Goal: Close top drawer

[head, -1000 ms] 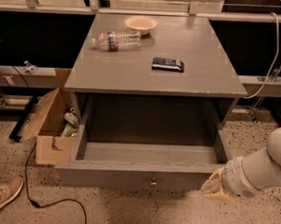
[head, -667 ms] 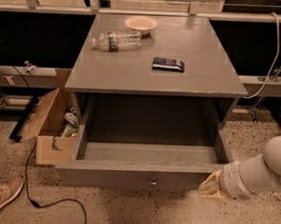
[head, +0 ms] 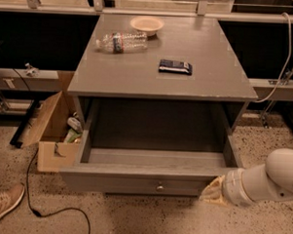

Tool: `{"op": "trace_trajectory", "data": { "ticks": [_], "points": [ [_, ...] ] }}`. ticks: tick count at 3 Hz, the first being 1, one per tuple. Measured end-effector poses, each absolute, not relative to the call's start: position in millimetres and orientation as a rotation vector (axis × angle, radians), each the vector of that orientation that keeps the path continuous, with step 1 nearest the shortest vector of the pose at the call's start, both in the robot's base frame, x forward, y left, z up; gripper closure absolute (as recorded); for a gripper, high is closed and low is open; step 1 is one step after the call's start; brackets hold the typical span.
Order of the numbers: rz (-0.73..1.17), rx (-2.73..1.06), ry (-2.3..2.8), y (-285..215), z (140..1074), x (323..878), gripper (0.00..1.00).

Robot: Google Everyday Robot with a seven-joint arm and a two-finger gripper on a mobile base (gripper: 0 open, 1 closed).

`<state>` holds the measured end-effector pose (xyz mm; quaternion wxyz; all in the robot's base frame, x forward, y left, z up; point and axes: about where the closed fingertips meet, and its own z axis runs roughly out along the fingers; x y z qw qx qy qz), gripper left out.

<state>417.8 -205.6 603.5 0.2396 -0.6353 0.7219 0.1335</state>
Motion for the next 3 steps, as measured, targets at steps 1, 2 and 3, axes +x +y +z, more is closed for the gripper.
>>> {"op": "trace_trajectory", "data": {
  "ticks": [1,2,3],
  "points": [
    [0.331,-1.706,1.956,-204.3,601.9,432.5,1.0],
    [0.33,-1.707,1.956,-204.3,601.9,432.5,1.0],
    [0.247,-1.736,1.879,-202.3,611.0,449.9,1.0]
  ]
}}
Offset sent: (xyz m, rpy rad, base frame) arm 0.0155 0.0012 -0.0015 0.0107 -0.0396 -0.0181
